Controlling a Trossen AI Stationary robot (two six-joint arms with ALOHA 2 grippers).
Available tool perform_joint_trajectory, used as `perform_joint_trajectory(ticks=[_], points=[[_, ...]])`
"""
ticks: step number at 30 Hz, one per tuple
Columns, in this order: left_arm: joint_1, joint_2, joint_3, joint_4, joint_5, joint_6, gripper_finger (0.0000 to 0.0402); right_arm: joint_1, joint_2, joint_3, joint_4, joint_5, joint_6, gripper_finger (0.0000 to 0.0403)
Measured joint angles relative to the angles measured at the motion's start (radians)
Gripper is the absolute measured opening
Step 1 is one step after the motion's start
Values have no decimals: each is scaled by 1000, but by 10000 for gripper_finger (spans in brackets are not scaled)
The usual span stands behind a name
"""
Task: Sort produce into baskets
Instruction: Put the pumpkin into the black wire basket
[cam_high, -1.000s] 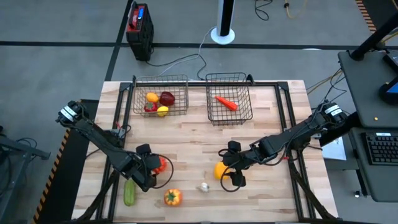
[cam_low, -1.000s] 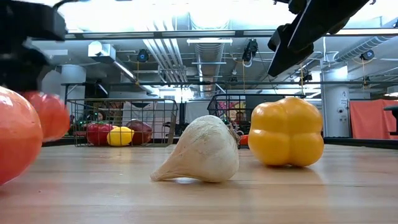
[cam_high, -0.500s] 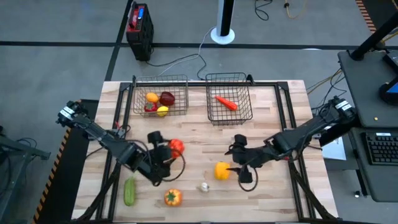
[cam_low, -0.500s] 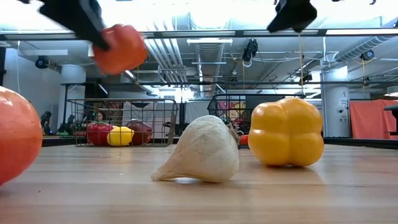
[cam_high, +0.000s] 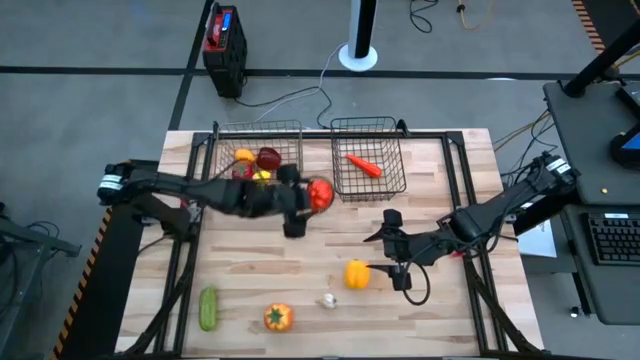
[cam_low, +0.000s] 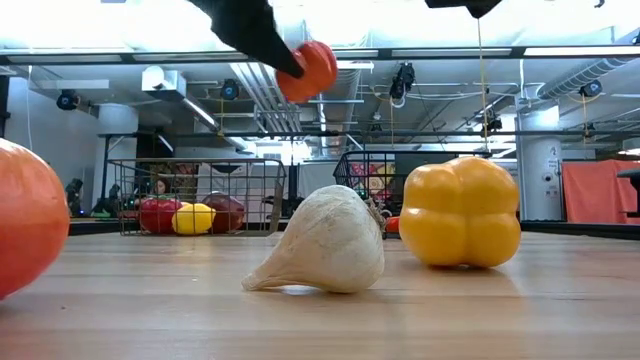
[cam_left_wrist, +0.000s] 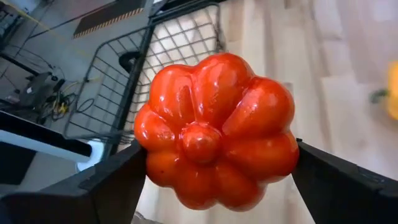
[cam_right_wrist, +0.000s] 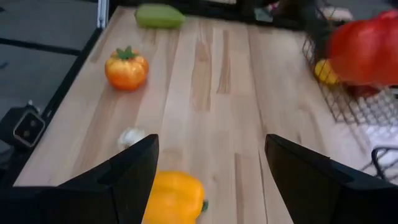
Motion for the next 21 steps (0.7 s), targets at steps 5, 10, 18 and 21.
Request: perform_joint_trajectory(ticks=[5, 10, 18, 21], points=[[113, 58, 76, 11, 129, 93, 349, 3, -12, 0, -29, -5, 10, 288], [184, 145, 167, 9, 182, 177, 349, 4, -50, 0, -27, -5, 6, 288], [275, 303, 330, -66, 243, 305, 349, 4, -112, 0, -64, -7, 11, 288], [308, 360, 396, -102, 282, 342, 349, 4, -119, 0, -79, -7, 16, 288]])
